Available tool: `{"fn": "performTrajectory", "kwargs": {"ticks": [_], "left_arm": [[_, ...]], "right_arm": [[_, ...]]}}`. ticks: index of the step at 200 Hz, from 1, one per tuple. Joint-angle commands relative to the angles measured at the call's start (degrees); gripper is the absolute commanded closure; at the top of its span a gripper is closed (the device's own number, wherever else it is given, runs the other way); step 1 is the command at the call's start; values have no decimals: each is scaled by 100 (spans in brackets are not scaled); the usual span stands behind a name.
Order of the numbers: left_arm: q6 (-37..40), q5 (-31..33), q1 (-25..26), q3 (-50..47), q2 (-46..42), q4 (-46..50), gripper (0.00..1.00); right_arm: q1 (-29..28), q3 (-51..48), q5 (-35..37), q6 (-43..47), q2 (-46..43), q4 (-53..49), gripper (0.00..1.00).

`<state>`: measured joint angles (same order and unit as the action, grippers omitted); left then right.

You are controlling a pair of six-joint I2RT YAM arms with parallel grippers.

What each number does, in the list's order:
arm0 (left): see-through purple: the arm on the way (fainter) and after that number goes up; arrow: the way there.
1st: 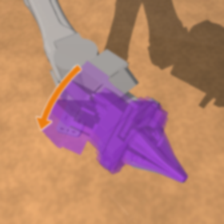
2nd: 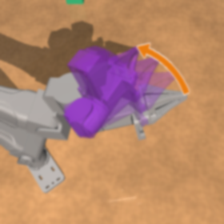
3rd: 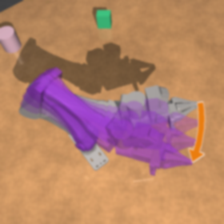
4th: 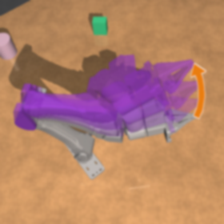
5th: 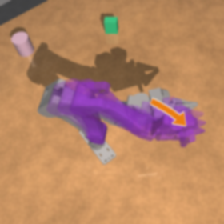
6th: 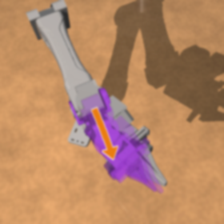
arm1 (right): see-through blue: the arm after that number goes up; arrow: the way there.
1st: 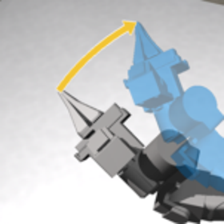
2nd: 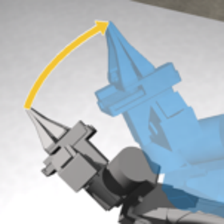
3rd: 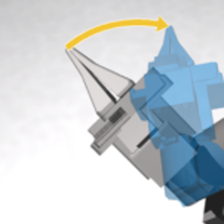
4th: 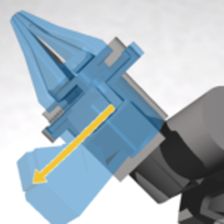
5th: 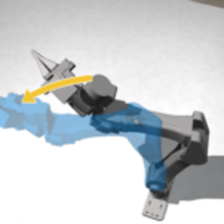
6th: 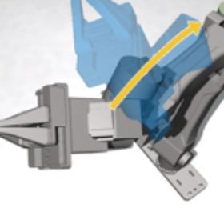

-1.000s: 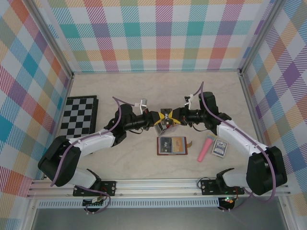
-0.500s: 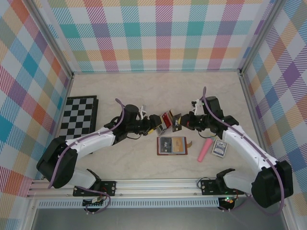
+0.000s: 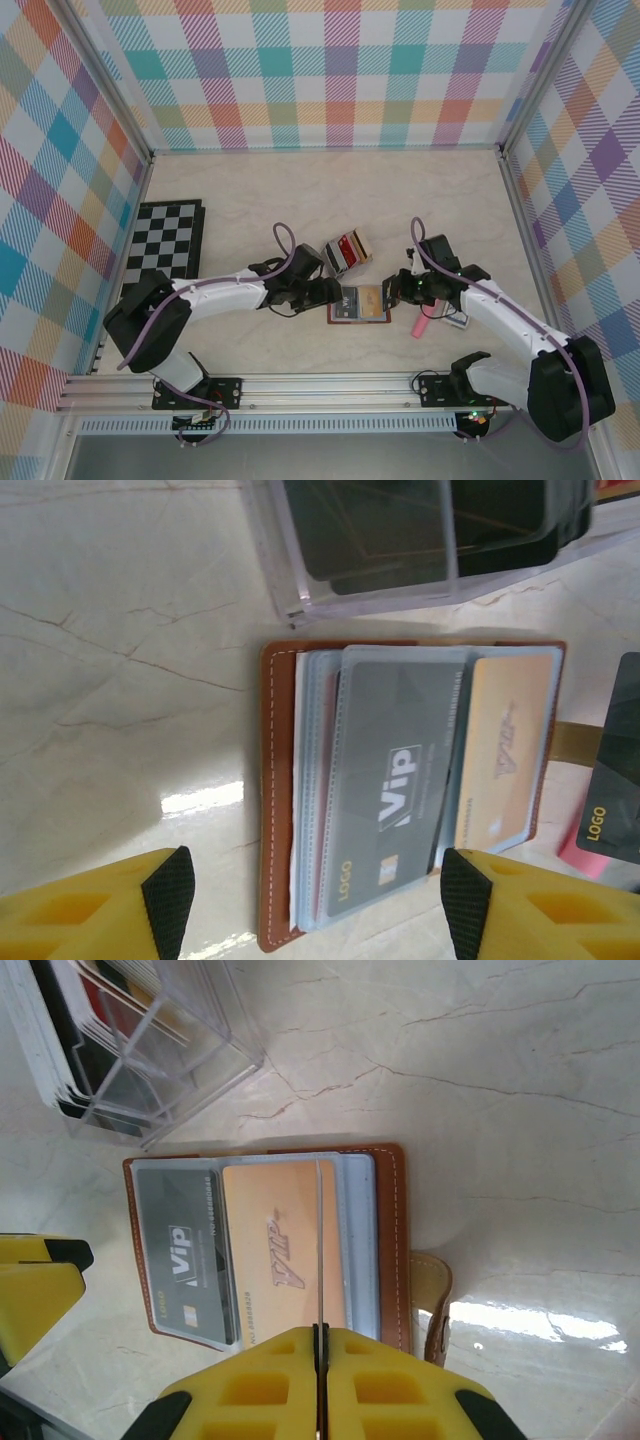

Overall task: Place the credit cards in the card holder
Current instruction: Flip over the card slot in the card holder.

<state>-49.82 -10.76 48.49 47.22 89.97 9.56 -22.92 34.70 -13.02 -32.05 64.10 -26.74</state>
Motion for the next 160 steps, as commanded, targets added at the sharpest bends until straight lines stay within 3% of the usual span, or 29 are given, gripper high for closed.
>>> {"fn": "performTrajectory", "kwargs": {"ticks": [1, 48, 160], "left_arm": [[60, 140, 59, 175, 139, 87, 32], [61, 31, 95, 226, 352, -45, 35], [36, -100, 198, 213, 657, -306, 46]], "right_arm": [[-36, -154, 42, 125, 89, 373, 92], [-39, -373, 169, 258, 282, 560, 92], [-38, -337, -673, -35, 207, 1123, 91]]}}
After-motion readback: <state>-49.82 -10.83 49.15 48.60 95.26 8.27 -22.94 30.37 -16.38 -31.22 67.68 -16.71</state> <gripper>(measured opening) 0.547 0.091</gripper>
